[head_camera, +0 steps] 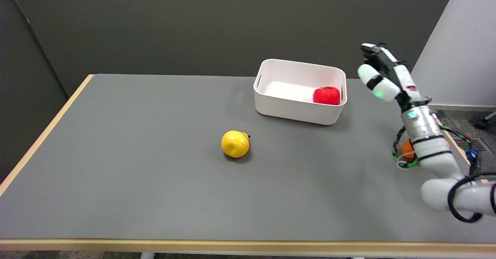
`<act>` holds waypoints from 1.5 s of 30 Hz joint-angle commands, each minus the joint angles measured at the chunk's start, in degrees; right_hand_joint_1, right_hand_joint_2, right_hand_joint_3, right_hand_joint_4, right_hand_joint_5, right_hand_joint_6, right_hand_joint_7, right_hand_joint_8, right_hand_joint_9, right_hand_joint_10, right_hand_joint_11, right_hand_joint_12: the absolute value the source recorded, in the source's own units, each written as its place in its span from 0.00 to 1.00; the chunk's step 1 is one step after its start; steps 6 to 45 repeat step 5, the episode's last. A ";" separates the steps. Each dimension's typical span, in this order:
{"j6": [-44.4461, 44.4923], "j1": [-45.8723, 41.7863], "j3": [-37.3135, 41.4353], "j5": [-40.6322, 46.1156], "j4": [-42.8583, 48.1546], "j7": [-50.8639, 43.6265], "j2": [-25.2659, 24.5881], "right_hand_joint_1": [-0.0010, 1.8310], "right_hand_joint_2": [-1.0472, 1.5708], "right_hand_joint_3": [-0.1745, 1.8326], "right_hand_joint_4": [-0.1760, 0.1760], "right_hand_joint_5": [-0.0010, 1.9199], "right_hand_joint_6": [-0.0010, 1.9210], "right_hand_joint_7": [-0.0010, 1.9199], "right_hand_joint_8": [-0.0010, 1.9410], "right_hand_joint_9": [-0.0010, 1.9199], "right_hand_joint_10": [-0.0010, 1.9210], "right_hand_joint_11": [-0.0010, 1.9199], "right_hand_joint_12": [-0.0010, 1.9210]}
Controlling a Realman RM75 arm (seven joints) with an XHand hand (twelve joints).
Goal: Place tomato into white box.
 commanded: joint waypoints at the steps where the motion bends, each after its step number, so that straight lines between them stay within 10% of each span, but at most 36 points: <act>1: 11.32 -14.66 3.65 3.05 -7.78 4.81 5.84 0.15 0.67 0.53 0.84 0.12 0.25 0.17 0.18 0.15 0.35 0.07 0.60; 45: 8.85 -14.53 4.09 2.65 -7.16 5.36 5.84 0.15 0.66 0.55 0.82 0.10 0.22 0.14 0.16 0.12 0.33 0.04 0.59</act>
